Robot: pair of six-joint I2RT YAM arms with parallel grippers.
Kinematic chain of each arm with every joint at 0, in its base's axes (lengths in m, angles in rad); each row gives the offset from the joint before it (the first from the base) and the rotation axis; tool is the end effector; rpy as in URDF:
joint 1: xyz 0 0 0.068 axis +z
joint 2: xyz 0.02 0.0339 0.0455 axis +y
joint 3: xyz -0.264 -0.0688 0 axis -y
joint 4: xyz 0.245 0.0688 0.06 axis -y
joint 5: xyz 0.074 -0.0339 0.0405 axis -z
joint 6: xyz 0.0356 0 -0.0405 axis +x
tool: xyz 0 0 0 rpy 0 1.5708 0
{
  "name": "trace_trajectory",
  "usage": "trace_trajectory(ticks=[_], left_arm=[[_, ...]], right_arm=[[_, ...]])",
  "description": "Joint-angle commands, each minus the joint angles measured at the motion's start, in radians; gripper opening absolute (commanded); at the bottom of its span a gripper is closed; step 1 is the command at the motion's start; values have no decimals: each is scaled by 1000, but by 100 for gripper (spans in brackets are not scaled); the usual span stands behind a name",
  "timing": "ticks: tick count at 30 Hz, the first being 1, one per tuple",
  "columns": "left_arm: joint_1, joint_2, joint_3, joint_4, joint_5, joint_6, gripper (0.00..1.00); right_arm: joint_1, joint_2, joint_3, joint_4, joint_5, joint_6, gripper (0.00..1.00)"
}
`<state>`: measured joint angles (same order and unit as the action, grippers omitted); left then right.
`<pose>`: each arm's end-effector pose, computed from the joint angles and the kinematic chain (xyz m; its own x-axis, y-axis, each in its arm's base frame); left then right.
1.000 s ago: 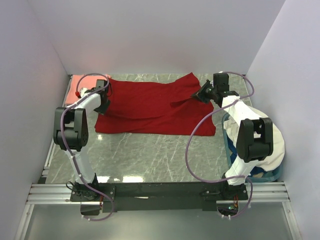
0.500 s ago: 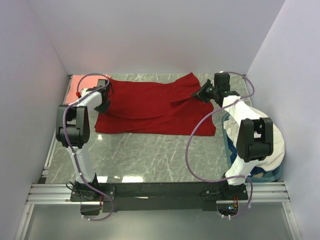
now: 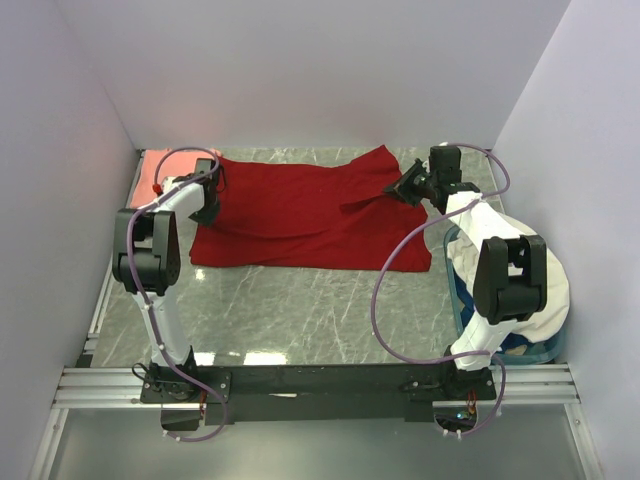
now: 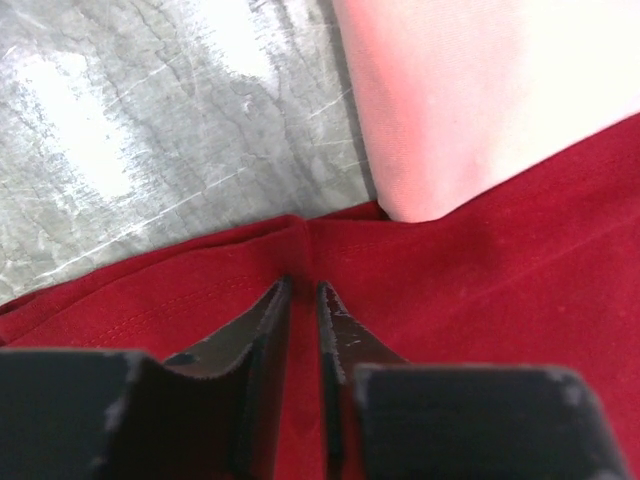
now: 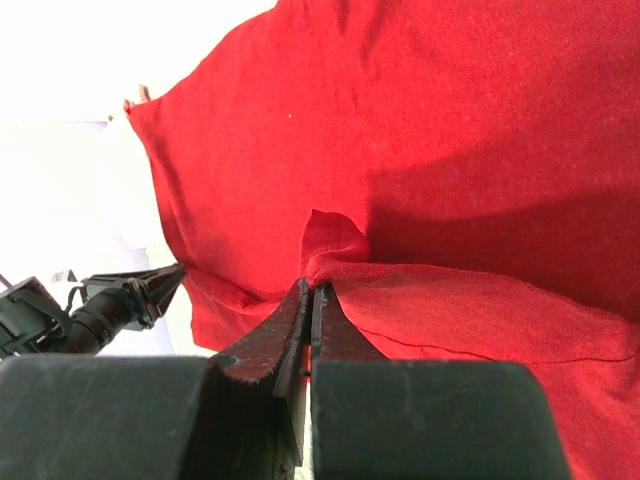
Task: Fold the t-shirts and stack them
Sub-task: Fold the tshirt
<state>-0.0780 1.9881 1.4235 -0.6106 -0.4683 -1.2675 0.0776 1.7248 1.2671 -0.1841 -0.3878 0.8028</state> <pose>0.4069 -0.0157 0.1768 -0.1756 -0.8405 -0.5126 -0.9090 0.3384 -0.2434 0.3902 0.0438 0.2559 -0.6835 0.6148 -0.3936 0.1697 0.6582 0.7334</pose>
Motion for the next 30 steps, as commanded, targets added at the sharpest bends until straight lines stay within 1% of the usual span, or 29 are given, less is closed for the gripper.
trace_trajectory(ticks=[1, 5, 6, 8, 17, 21, 23, 24, 27, 30], left_arm=[[0, 8, 32, -5, -1, 14, 20], [0, 5, 34, 5, 7, 28, 10], [0, 3, 34, 5, 5, 30, 5], [0, -3, 32, 2, 2, 33, 1], [0, -22, 37, -12, -7, 28, 1], [0, -5, 55, -32, -16, 16, 30], [-2, 11, 74, -51, -26, 5, 38], [0, 15, 81, -55, -27, 5, 40], [0, 32, 101, -70, -29, 2, 43], [0, 46, 112, -75, -24, -3, 43]], right_arm=[[-10, -16, -12, 40, -14, -2, 0], [-12, -21, -20, 41, -16, -2, 0], [-12, -25, -21, 44, -17, -1, 0], [-12, -27, -26, 44, -17, -1, 0], [-15, -41, -35, 51, -22, 3, 0], [-16, -41, -37, 54, -26, 4, 0], [-15, -41, -38, 54, -26, 4, 0], [-15, -39, -38, 55, -28, 6, 0], [-15, -34, -37, 54, -28, 3, 0], [-16, -33, -37, 57, -31, 3, 0]])
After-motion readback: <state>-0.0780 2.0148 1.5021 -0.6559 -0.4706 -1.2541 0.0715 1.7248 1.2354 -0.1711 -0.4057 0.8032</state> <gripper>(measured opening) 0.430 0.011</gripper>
